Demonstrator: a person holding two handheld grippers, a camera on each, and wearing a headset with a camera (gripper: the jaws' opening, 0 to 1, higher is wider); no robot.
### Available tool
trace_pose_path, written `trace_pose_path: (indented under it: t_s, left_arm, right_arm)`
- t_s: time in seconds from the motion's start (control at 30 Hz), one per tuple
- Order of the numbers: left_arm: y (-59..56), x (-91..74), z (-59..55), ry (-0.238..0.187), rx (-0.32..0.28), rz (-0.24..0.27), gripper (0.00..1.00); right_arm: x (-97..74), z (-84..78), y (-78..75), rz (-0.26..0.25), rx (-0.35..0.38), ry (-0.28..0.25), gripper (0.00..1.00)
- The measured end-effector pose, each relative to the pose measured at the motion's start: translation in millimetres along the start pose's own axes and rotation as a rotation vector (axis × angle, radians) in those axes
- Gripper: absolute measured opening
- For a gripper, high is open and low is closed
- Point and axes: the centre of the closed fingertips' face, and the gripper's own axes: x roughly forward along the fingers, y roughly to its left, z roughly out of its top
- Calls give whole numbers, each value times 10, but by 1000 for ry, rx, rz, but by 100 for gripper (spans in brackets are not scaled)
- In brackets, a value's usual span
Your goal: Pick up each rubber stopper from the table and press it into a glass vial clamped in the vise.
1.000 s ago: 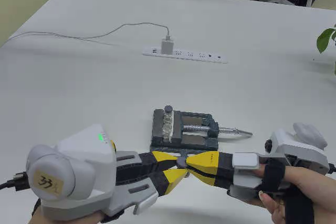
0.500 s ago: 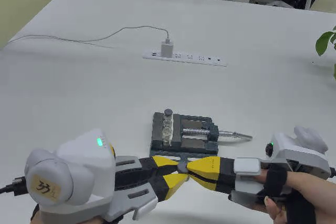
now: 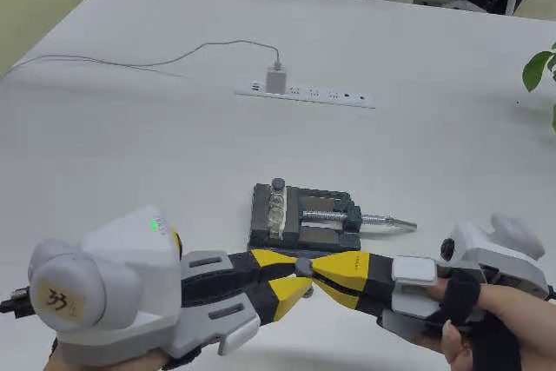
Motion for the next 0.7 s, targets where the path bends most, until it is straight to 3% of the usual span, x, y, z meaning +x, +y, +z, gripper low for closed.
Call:
trace_pose_path:
  t_s: [0.23,0.47,0.57,0.7]
  left_arm:
    - [11,-17,17,-5,-1,4,3]
    - [20,-16,9,-4,1,8,3]
    - [23,-17,14,-7,1,11,3]
    - [39,-20,8,-6,-1,17,3]
  right_arm:
    - [22,10,19,15,-18,-9,0]
    - [14,52,-2,2,-104,-36,1]
    - [2,71,-13,-4,-128,-44,5]
    - [-24,127,-35,-27,-161,-74,19]
